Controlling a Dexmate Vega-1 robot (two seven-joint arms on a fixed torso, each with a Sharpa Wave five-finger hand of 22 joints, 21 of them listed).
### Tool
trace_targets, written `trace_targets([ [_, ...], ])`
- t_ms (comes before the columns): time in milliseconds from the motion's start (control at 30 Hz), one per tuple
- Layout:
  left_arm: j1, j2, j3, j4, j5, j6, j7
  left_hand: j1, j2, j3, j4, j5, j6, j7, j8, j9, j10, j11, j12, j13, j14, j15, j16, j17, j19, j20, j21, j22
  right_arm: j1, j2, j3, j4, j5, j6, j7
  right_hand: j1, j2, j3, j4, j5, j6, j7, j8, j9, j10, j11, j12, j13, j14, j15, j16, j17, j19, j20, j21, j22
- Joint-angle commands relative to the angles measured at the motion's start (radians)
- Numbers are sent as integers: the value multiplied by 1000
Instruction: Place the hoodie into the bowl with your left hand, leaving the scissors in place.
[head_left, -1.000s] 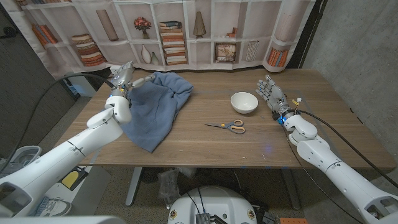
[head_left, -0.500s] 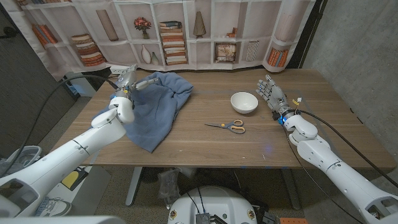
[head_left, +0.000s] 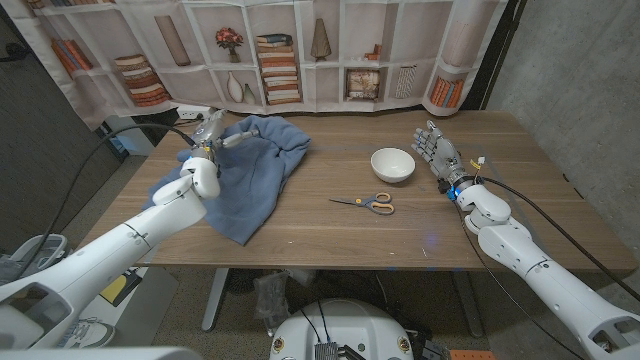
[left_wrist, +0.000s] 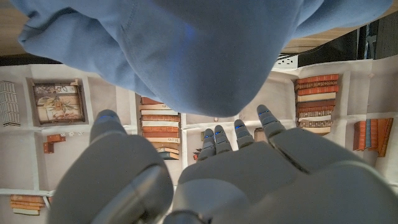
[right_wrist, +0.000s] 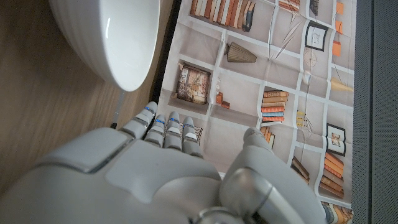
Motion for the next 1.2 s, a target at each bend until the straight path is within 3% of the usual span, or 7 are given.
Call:
trace_targets([
  [33,-20,-13,24,30,-6,-8,-15,10,2,-8,-1,7,0,-7,7,2,3,-9,7,2,8,4,4,2,-1,4,3,4,-4,-1,1,-4,1,-7,-10,3,7,2,-9,1,10,-1,1,4,7,0,1,3,5,3,0,4,6,5,-2,5],
  [1200,-70,-54,94,119,-36,-7,-80,20,14,-19,-2,11,-6,-11,5,3,8,-17,9,3,16,-10,6,3,0,6,2,4,28,18,-8,45,3,-8,5,4,8,1,-13,1,10,-6,0,4,6,4,0,3,6,6,0,4,2,9,-3,5],
])
